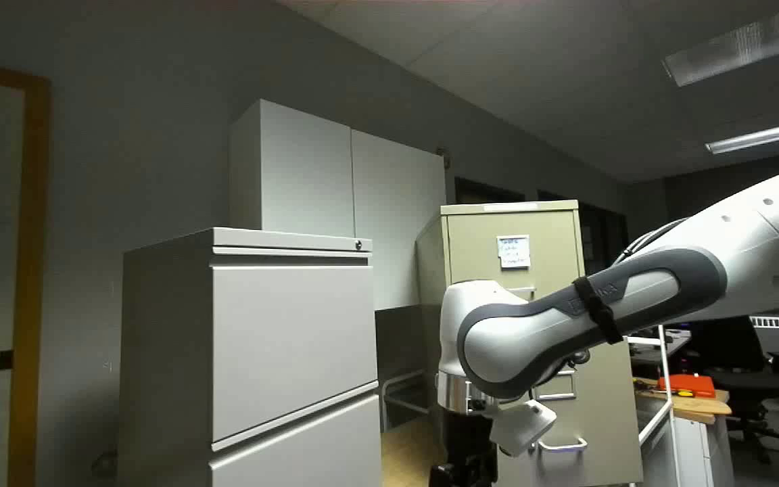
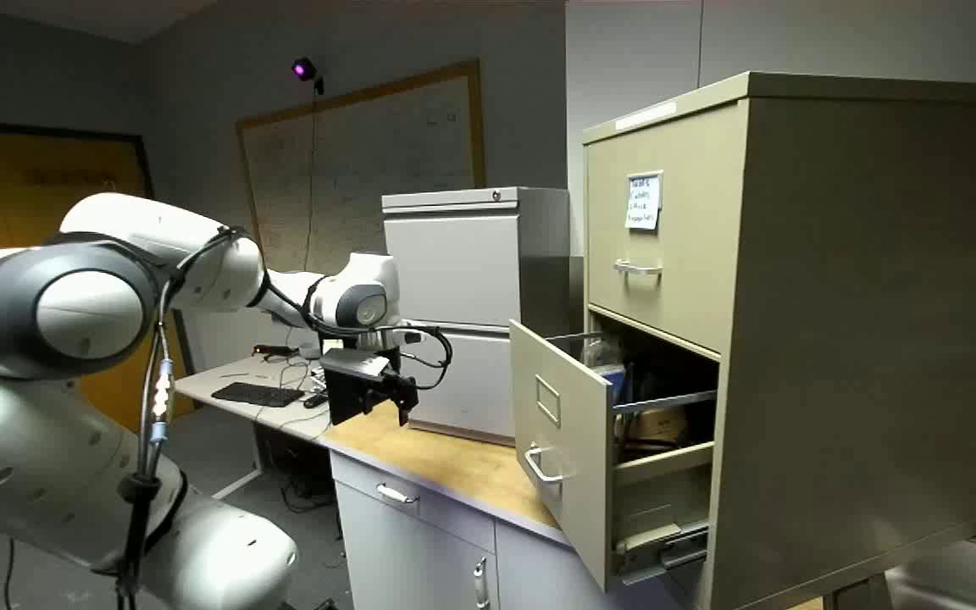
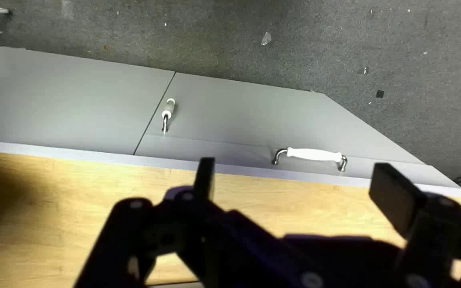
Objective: Close the open drawer
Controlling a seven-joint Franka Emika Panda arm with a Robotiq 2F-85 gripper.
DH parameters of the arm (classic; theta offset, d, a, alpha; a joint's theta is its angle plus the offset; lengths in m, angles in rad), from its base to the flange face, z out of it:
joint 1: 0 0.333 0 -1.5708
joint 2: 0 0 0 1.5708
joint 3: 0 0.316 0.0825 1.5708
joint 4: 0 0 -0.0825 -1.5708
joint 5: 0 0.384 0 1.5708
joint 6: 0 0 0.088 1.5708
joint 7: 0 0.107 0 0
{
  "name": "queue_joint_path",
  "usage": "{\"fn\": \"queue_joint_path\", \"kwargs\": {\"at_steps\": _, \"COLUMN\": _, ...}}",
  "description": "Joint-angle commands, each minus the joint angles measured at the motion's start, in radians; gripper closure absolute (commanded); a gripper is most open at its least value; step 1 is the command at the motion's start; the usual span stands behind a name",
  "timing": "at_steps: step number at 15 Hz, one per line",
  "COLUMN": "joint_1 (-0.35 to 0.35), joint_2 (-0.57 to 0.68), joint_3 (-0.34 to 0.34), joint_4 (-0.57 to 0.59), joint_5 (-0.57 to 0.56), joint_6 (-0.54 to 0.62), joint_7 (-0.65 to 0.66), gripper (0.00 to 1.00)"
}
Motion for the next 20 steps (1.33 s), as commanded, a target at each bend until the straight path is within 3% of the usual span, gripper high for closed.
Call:
{"fn": "queue_joint_path", "kwargs": {"at_steps": 1, "joint_1": -0.006, "joint_2": 0.000, "joint_3": 0.005, "joint_4": 0.003, "joint_5": 0.003, "joint_6": -0.002, "joint_7": -0.002, "gripper": 0.00}}
{"fn": "queue_joint_path", "kwargs": {"at_steps": 9, "joint_1": -0.014, "joint_2": 0.000, "joint_3": 0.013, "joint_4": 0.017, "joint_5": -0.005, "joint_6": 0.023, "joint_7": 0.019, "gripper": 0.00}}
{"fn": "queue_joint_path", "kwargs": {"at_steps": 10, "joint_1": -0.017, "joint_2": -0.002, "joint_3": 0.013, "joint_4": 0.020, "joint_5": -0.005, "joint_6": 0.040, "joint_7": 0.028, "gripper": 0.08}}
{"fn": "queue_joint_path", "kwargs": {"at_steps": 11, "joint_1": -0.022, "joint_2": -0.006, "joint_3": 0.014, "joint_4": 0.020, "joint_5": -0.007, "joint_6": 0.067, "joint_7": 0.039, "gripper": 0.25}}
{"fn": "queue_joint_path", "kwargs": {"at_steps": 16, "joint_1": -0.069, "joint_2": -0.012, "joint_3": 0.001, "joint_4": 0.011, "joint_5": -0.019, "joint_6": 0.217, "joint_7": 0.084, "gripper": 0.65}}
{"fn": "queue_joint_path", "kwargs": {"at_steps": 20, "joint_1": -0.151, "joint_2": -0.009, "joint_3": -0.007, "joint_4": -0.014, "joint_5": -0.057, "joint_6": 0.371, "joint_7": 0.141, "gripper": 0.93}}
